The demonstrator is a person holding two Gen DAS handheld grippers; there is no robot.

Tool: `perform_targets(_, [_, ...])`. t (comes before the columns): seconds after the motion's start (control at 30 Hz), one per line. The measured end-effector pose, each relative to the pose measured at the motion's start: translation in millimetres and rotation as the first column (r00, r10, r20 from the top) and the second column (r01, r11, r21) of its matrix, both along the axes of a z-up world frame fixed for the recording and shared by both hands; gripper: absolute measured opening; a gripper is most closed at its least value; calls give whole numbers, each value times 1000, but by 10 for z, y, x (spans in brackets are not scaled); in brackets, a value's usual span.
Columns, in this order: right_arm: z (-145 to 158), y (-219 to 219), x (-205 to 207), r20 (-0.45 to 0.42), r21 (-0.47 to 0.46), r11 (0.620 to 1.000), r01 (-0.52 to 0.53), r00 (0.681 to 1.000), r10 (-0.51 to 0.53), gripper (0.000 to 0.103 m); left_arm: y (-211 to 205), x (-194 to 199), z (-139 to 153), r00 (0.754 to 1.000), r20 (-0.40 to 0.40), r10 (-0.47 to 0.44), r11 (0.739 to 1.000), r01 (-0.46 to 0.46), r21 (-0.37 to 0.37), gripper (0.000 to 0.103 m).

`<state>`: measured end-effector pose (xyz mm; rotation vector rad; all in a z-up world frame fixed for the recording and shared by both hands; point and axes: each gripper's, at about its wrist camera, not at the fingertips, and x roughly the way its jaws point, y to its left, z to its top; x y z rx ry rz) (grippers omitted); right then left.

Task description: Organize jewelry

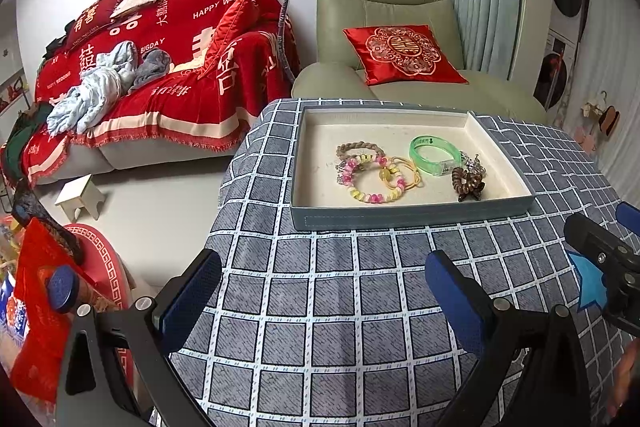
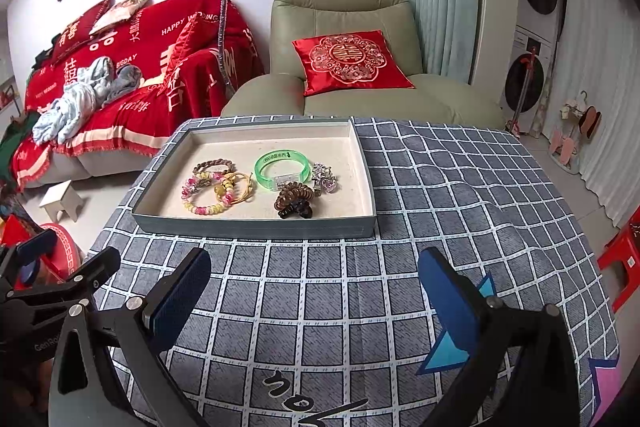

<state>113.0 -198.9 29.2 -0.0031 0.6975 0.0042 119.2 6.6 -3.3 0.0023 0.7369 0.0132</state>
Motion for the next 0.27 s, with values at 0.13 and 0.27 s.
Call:
perform_targets(0.13, [-5,43,-28,-1,1,1000,-1,1000,1,103,5,-7,12,1000,5,-2,1000,2,-2,103])
perform_targets(0.27, [-6,46,-29,-1,3,1000,0,1000,0,103,-11,-21,16,1000,8,-15,1000,15,4,103])
